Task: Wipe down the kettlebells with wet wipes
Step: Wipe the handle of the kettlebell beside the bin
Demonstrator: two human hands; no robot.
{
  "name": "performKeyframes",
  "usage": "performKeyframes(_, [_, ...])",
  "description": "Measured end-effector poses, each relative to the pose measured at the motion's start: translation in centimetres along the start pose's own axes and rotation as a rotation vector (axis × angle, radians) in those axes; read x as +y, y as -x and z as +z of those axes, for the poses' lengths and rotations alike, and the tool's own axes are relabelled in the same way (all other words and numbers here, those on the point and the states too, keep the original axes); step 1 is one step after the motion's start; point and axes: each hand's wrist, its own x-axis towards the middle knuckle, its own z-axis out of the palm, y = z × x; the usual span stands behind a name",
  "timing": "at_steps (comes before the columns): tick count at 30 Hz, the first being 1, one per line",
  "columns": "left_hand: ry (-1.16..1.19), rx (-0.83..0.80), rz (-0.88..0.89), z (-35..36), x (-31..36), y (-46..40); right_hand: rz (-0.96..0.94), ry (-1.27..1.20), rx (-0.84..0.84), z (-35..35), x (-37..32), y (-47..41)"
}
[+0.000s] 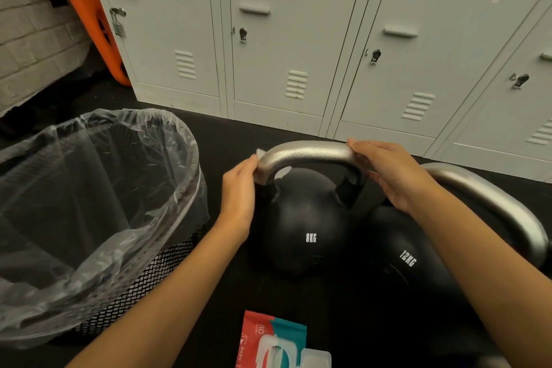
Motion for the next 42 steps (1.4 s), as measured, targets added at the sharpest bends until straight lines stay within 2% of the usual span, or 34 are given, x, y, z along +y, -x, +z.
performKeyframes(3, [0.027, 0.099, -0.002, -0.5, -3.1, 1.5, -0.002, -0.012, 0.002, 0.1, 0.0, 0.0])
performKeyframes(5, [0.001, 0.132, 0.076, -0.3, -4.0, 2.5, -0.005, -0.014, 0.002, 0.0, 0.0, 0.0])
performKeyframes(9, [-0.175, 0.112, 0.469, 0.2, -3.2, 3.4, -0.002, -0.014, -0.002, 0.1, -0.1, 0.1])
performKeyframes(11, [-0.274, 0.034, 0.651, 0.7, -1.9, 2.9, -0.006, -0.014, 0.0, 0.0, -0.1, 0.0])
performKeyframes(13, [-0.392, -0.065, 0.741, 0.9, -0.3, 1.7, -0.005, -0.014, 0.001, 0.1, 0.0, 0.0])
performKeyframes(15, [-0.423, -0.129, 0.652, 0.8, 1.2, 0.4, -0.003, -0.013, 0.001, 0.1, 0.0, 0.0])
performKeyframes(18, [-0.261, -0.154, 0.411, 0.2, 1.5, -0.7, -0.003, -0.016, 0.003, 0.1, 0.1, 0.0])
performKeyframes(20, [-0.184, -0.098, 0.323, -0.5, 0.3, -0.6, 0.001, -0.017, 0.001, 0.2, 0.1, 0.0])
performKeyframes(22, [-0.229, -0.014, 0.293, -1.2, -1.3, -0.1, 0.005, -0.022, 0.001, 0.2, 0.1, 0.0])
performKeyframes(25, [-0.376, 0.049, 0.379, -1.9, -3.2, 1.0, 0.016, -0.036, 0.017, 0.1, 0.0, 0.0])
performKeyframes(28, [-0.445, 0.08, 0.581, -1.3, -2.7, 1.6, 0.033, -0.053, 0.043, 0.3, -0.2, 0.0])
performKeyframes(31, [-0.544, 0.029, 0.77, 0.0, -1.0, 1.3, -0.012, -0.054, 0.097, 0.7, -0.6, 0.2])
performKeyframes(35, [-0.899, 0.015, 0.965, 2.4, 0.7, 0.8, -0.154, -0.011, 0.193, 0.7, -1.6, 0.9])
performKeyframes(38, [-1.068, 0.053, 1.034, 4.3, 1.6, 1.1, -0.375, 0.028, 0.191, 0.9, -2.8, 1.8])
performKeyframes(42, [-0.989, 0.026, 0.988, 5.3, 2.1, 1.2, -0.515, 0.057, 0.0, 1.9, -3.8, 2.7])
